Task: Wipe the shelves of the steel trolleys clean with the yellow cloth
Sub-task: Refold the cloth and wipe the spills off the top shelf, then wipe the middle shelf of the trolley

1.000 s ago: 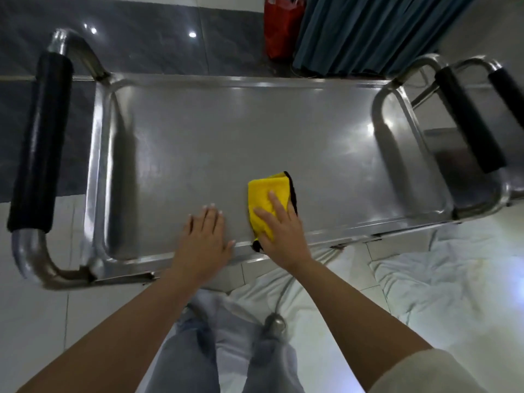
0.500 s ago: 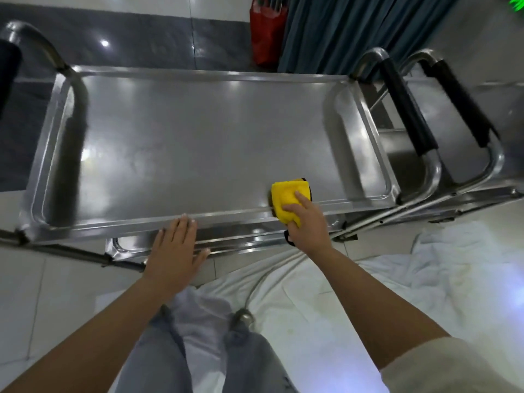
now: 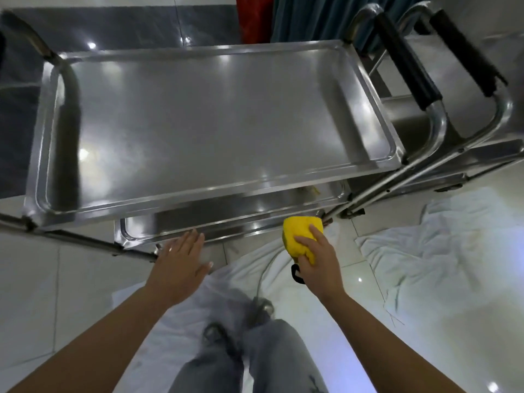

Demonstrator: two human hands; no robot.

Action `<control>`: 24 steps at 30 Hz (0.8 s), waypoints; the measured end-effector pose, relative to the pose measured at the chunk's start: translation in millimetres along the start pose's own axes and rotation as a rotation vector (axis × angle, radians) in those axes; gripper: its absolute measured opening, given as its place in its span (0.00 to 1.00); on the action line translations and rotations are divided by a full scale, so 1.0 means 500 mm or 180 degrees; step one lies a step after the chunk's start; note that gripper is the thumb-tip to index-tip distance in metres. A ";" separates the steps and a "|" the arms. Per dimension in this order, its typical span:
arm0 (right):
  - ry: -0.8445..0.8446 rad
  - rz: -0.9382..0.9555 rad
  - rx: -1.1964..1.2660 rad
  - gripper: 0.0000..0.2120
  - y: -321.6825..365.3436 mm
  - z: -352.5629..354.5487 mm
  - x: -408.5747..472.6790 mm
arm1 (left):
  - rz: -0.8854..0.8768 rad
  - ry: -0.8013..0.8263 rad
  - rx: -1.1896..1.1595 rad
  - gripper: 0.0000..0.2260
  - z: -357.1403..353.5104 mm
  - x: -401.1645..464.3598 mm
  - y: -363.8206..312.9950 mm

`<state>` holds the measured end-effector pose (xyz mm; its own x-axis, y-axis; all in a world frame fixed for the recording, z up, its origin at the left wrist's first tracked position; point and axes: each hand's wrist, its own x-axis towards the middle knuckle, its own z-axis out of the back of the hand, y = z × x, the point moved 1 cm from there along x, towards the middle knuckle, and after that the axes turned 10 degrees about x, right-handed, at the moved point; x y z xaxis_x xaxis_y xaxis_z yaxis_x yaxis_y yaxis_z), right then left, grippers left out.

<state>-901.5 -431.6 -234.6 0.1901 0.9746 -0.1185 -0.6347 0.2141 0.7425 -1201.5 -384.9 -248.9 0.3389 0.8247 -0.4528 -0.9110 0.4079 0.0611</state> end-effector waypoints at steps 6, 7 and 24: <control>0.0066 0.0003 -0.0086 0.17 -0.059 -0.069 0.020 | -0.0123 -0.0076 0.0117 0.30 -0.050 0.025 0.004; 0.0075 0.0028 -0.0100 0.17 -0.072 -0.074 0.033 | -0.0182 -0.0085 0.0152 0.30 -0.055 0.037 -0.001; -0.0184 0.1598 -0.0535 0.18 -0.492 -0.293 0.320 | -0.0852 -0.2381 -0.0601 0.17 -0.286 0.533 -0.216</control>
<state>-824.5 -318.9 -532.8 -0.1302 0.9556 0.2643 -0.7686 -0.2657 0.5820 -1046.3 -265.4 -503.2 0.5571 0.7793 0.2870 -0.7786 0.6104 -0.1460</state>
